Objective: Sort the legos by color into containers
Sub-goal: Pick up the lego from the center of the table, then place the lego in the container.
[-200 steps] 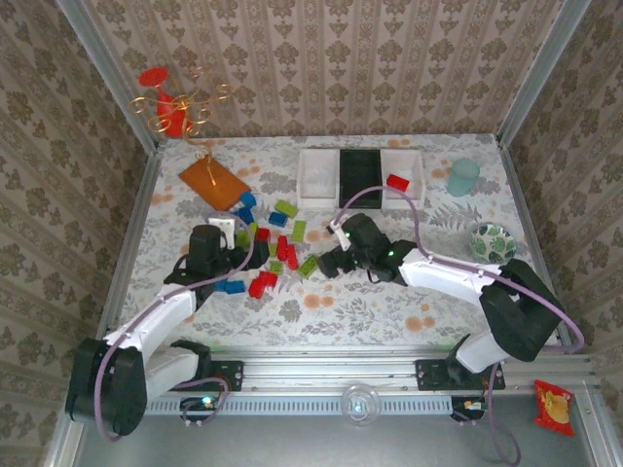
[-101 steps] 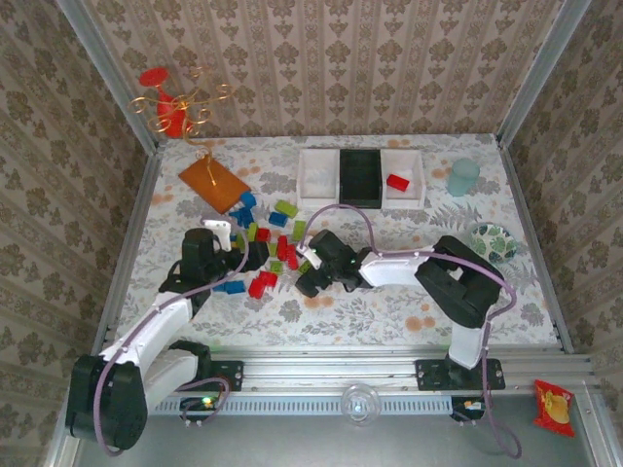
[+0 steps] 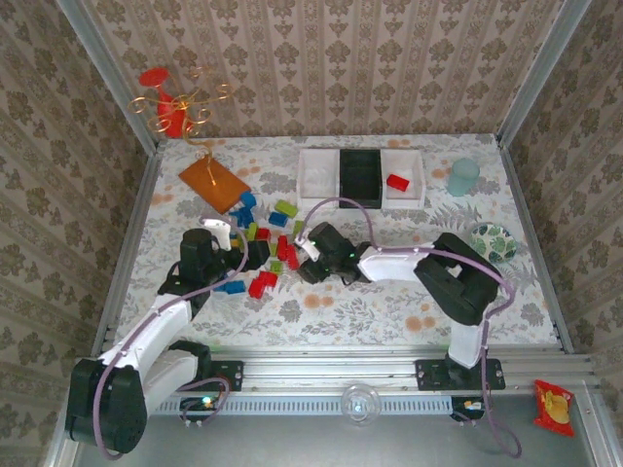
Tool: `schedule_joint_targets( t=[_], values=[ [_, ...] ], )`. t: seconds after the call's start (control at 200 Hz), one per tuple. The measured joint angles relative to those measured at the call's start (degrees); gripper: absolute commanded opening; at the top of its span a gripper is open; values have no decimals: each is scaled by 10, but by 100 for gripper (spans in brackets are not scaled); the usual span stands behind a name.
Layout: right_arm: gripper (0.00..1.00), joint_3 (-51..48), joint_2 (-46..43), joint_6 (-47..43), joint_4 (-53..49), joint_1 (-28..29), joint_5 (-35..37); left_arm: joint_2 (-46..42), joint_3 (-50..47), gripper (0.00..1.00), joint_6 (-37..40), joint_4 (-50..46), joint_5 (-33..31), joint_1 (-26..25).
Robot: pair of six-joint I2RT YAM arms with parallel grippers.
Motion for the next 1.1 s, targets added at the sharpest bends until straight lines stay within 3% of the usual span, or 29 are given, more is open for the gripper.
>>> schedule_joint_targets(
  t=[0.23, 0.44, 0.695, 0.915, 1.01, 1.1],
  values=[
    [50, -49, -114, 53, 57, -103, -27, 41, 6, 100, -3, 56, 43, -61],
    [49, -5, -114, 123, 71, -192, -16, 120, 75, 99, -1, 69, 43, -117],
    [49, 174, 1, 170, 36, -227, 48, 207, 176, 100, 17, 94, 6, -175],
    [52, 305, 120, 172, -21, -239, 100, 223, 194, 100, 18, 106, -25, -201],
    [57, 355, 169, 174, -50, -250, 108, 222, 194, 100, 18, 107, -39, -204],
    [68, 397, 205, 176, -77, -259, 115, 216, 194, 100, 20, 99, -56, -204]
  ],
)
